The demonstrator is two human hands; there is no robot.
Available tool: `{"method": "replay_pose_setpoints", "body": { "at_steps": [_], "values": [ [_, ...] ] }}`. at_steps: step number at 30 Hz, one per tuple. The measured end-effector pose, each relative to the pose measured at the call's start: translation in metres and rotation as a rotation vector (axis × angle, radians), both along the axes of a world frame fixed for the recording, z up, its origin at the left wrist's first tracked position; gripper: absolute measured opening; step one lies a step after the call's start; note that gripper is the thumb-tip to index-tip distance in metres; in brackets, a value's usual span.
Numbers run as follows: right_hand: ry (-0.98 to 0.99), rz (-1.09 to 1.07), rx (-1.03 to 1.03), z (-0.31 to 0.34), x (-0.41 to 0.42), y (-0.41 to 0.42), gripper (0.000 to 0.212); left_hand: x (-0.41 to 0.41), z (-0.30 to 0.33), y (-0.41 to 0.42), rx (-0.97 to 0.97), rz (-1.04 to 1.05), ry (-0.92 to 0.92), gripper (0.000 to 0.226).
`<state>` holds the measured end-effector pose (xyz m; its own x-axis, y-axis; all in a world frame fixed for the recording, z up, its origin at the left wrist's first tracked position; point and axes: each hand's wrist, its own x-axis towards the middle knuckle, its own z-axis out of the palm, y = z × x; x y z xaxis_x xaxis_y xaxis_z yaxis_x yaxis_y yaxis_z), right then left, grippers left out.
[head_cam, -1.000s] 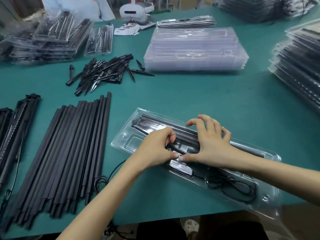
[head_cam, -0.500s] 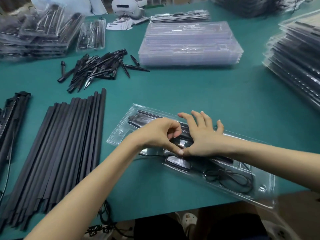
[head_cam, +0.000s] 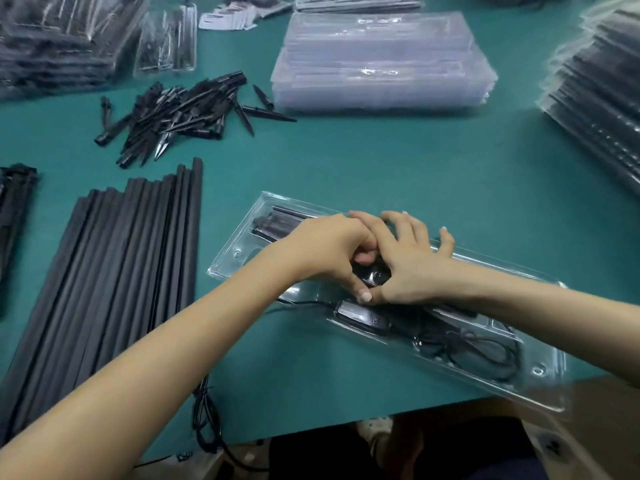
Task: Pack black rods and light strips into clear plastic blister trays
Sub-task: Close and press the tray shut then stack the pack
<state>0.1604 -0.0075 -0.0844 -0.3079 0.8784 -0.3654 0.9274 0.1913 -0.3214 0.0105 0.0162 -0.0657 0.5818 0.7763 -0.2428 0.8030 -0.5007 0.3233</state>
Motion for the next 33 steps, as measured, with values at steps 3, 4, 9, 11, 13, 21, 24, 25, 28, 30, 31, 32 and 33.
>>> {"method": "replay_pose_setpoints", "body": {
  "at_steps": [3, 4, 9, 11, 13, 21, 24, 25, 28, 30, 31, 32, 33],
  "values": [
    [0.020, 0.007, -0.017, 0.004, 0.003, 0.000, 0.108, -0.006, 0.004, -0.008, -0.034, 0.047, -0.070, 0.048],
    [0.025, 0.012, -0.030, 0.006, 0.004, 0.001, 0.109, -0.011, 0.006, -0.012, -0.036, 0.081, -0.110, 0.045],
    [0.094, 0.074, -0.129, 0.018, 0.013, 0.015, 0.103, -0.079, 0.021, -0.017, 0.227, 0.565, -0.468, 0.025],
    [0.174, 0.037, -0.155, 0.027, 0.013, 0.027, 0.093, -0.111, 0.022, -0.019, 0.312, 0.748, -0.330, 0.022],
    [0.202, -0.013, -0.093, 0.035, 0.006, 0.040, 0.085, -0.127, 0.018, -0.024, 0.189, 0.829, -0.175, 0.020],
    [0.194, 0.106, 0.047, 0.036, -0.088, 0.051, 0.072, -0.132, -0.001, -0.034, -0.221, 0.956, -0.503, 0.005],
    [0.172, 0.152, 0.075, 0.031, -0.119, 0.051, 0.073, -0.129, -0.002, -0.037, -0.244, 1.009, -0.618, 0.006],
    [0.144, 0.171, 0.069, 0.030, -0.125, 0.053, 0.075, -0.127, -0.004, -0.036, -0.248, 1.014, -0.631, 0.007],
    [0.062, 0.212, -0.033, 0.033, -0.130, 0.065, 0.076, -0.123, -0.007, -0.034, -0.253, 1.010, -0.626, 0.006],
    [0.040, 0.226, -0.086, 0.033, -0.129, 0.074, 0.073, -0.125, -0.009, -0.035, -0.263, 0.985, -0.638, 0.008],
    [0.030, 0.236, -0.092, 0.033, -0.129, 0.076, 0.073, -0.127, -0.010, -0.035, -0.274, 0.982, -0.649, 0.009],
    [0.024, 0.244, -0.088, 0.031, -0.130, 0.077, 0.073, -0.129, -0.010, -0.035, -0.288, 0.988, -0.649, 0.006],
    [0.023, 0.248, -0.080, 0.029, -0.132, 0.077, 0.074, -0.131, -0.010, -0.034, -0.297, 0.996, -0.628, 0.003]
  ]
}}
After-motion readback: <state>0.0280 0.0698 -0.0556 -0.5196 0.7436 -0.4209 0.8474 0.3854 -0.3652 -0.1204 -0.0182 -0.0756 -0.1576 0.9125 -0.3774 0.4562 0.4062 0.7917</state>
